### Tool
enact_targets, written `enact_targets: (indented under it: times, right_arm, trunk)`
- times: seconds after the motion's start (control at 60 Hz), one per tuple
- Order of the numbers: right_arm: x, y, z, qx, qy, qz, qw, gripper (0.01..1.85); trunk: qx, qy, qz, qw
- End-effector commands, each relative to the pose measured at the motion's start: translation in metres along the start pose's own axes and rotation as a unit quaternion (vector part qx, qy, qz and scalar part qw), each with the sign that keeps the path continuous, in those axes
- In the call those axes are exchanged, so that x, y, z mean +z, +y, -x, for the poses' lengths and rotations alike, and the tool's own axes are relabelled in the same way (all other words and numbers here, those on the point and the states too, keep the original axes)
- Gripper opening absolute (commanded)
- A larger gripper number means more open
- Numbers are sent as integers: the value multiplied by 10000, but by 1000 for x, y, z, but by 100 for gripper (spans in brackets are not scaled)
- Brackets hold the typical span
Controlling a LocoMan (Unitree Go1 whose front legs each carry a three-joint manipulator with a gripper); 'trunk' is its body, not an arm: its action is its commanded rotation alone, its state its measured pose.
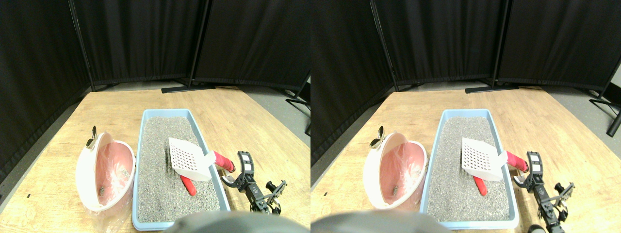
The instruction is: Scoop (unimanual)
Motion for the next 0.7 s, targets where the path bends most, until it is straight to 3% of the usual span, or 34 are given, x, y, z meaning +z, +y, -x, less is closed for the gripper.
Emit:
enact_targets:
  times: [0.017, 0.3, 0.483, 0.7]
  right_arm:
    - [1, 1, -8, 58, -54, 9, 10000, 94]
    - [-8, 1, -23, -102, 230, -95, 9996, 95]
    - [-10, -3, -36, -288, 597, -76, 9978, 99]
    - [-14, -4, -49, -340, 732, -107, 9967, 99]
  trunk:
    - [61, 90, 69, 9999]
    - [77, 129, 73, 9999]
    - [49, 145, 64, 9999]
    - [32, 169, 55, 9998]
